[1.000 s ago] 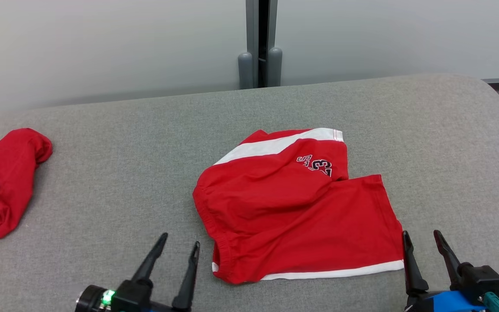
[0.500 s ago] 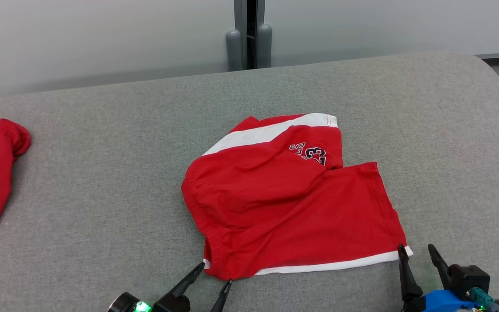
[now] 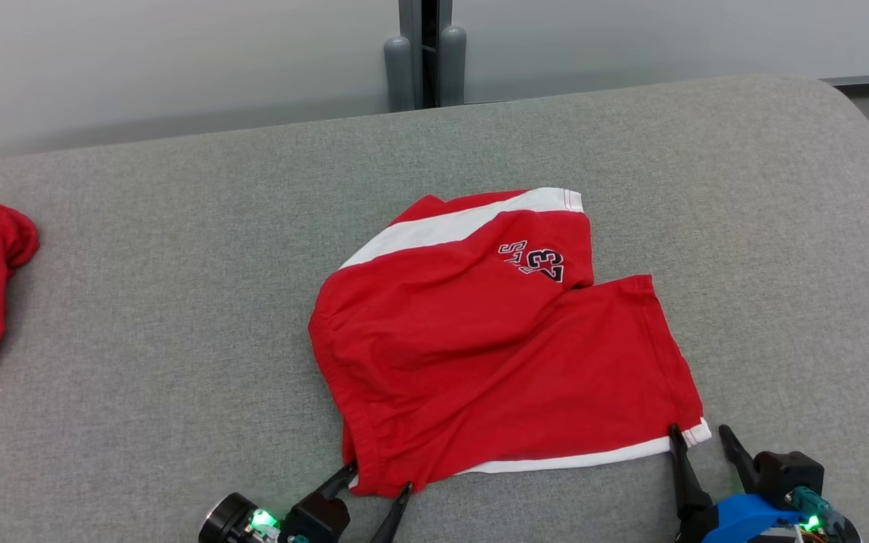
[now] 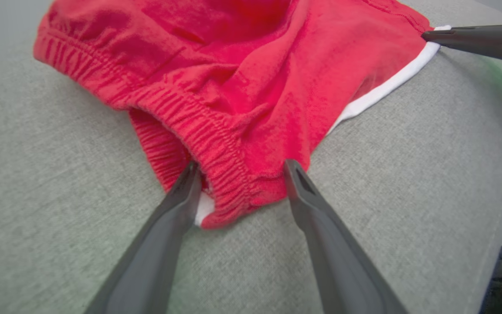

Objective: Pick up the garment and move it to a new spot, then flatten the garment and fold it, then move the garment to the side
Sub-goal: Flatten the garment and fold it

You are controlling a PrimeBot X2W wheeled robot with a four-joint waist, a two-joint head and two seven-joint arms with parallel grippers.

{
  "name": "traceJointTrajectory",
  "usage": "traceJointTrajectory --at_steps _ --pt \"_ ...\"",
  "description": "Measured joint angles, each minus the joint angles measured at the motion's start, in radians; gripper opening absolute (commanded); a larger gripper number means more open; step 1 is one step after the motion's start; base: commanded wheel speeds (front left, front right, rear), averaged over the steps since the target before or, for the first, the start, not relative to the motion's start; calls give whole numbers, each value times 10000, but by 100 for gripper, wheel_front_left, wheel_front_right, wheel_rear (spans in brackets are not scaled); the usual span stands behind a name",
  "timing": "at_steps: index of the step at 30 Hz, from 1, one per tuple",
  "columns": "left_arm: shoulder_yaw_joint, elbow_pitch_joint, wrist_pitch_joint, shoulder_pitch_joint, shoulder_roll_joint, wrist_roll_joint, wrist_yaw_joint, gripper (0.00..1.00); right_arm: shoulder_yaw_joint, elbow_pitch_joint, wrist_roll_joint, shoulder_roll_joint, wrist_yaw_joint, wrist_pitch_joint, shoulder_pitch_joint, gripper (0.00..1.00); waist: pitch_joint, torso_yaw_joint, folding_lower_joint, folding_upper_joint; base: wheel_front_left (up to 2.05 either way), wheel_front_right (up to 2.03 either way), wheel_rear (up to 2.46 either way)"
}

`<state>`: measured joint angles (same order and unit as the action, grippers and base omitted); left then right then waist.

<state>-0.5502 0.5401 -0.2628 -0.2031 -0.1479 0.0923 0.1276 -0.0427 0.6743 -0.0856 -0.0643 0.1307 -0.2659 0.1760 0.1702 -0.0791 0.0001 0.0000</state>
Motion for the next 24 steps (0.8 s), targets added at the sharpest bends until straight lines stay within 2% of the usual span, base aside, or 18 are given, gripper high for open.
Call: traceJointTrajectory --at_steps 1,2,3,4,5,6,11,17,24 --pt "-58 65 0 -35 10 36 0 100 84 50 -84 -4 0 -6 6 95 0 -5 0 0 0 0 0" --pt "-107 104 -2 -57 15 40 0 100 176 90 -157 -4 -2 -31 9 58 2 -10 0 0 0 0 0" --pt "-144 128 -2 -69 15 71 0 100 270 121 -234 -6 -6 -35 18 41 3 -15 0 0 0 0 0" --pt "-180 169 -2 -86 17 153 0 100 364 157 -328 -10 -17 -36 42 0 1 -19 0 0 0 0 0" --pt "-221 199 -2 -108 19 219 0 36 435 180 -408 -17 -15 -42 54 0 -4 -24 0 0 0 0 0" --pt "-259 221 0 -123 17 249 0 0 537 190 -458 -17 -13 -42 76 0 -9 -24 0 0 0 0 0" --pt "-447 86 0 -155 -27 420 0 0 794 -159 -543 -73 2 13 83 0 -51 -1 0 0 0 0 0" --pt "-222 -1057 0 -481 -163 625 0 0 924 -1503 -481 -351 2 15 265 0 -25 61 0 0 0 0 0" --pt "397 -1684 0 -2191 -347 464 2 0 1427 -2345 -362 -591 2 15 2093 0 370 -10 0 0 0 0 0"
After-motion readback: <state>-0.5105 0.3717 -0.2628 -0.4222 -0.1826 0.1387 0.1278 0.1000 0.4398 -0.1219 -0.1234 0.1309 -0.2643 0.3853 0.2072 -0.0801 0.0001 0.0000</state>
